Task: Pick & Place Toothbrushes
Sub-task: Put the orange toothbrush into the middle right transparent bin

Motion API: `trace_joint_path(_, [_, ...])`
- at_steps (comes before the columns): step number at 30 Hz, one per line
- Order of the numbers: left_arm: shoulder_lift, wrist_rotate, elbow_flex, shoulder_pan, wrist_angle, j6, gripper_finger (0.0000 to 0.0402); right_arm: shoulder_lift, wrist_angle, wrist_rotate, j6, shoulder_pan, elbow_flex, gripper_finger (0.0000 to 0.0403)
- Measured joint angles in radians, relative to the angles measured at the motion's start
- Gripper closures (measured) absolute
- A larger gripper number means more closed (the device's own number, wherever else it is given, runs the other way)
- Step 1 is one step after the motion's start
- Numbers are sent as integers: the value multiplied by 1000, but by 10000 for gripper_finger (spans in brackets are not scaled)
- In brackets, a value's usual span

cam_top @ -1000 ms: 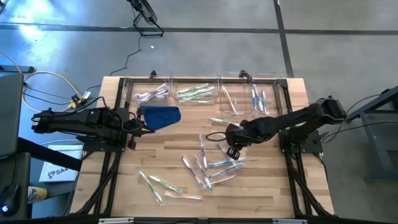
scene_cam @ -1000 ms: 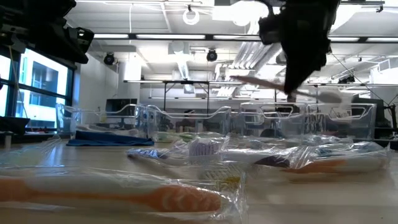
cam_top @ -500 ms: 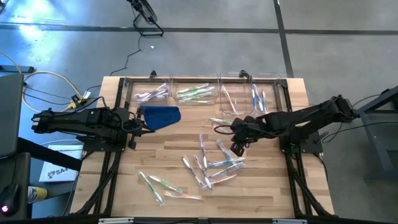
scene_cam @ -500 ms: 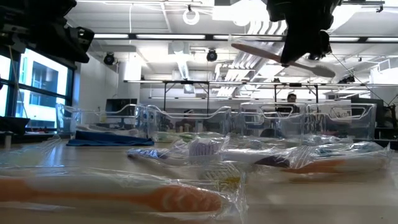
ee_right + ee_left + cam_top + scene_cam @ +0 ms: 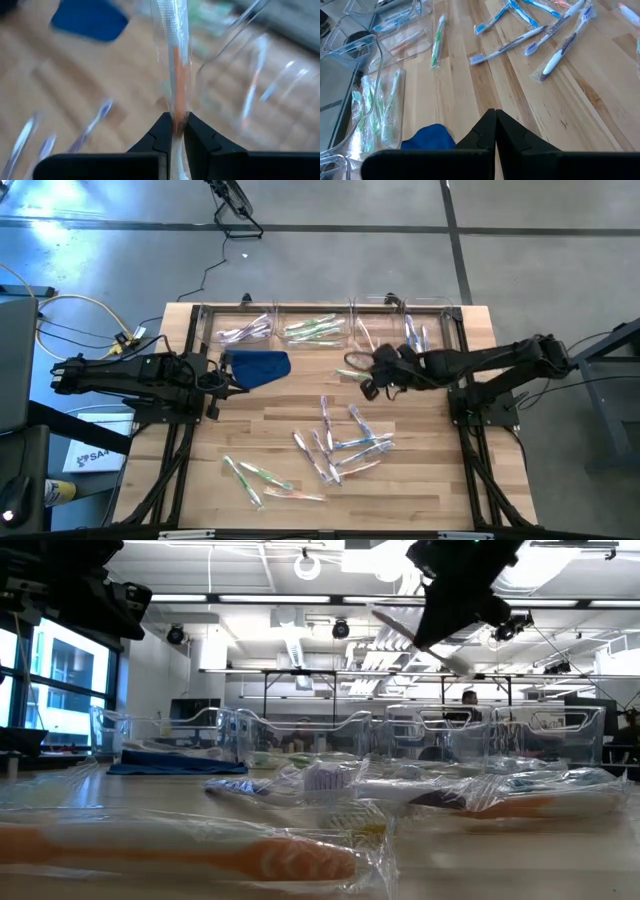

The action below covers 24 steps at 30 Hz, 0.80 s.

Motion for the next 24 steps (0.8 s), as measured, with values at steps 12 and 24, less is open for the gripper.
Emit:
trace_joint_path(12, [0, 0, 0, 0, 0, 0, 400, 0, 60, 126, -50, -230, 0, 380])
trace_joint_path(24, [0, 3, 0, 0, 0, 0, 400, 119, 57, 129, -50, -385, 0, 380])
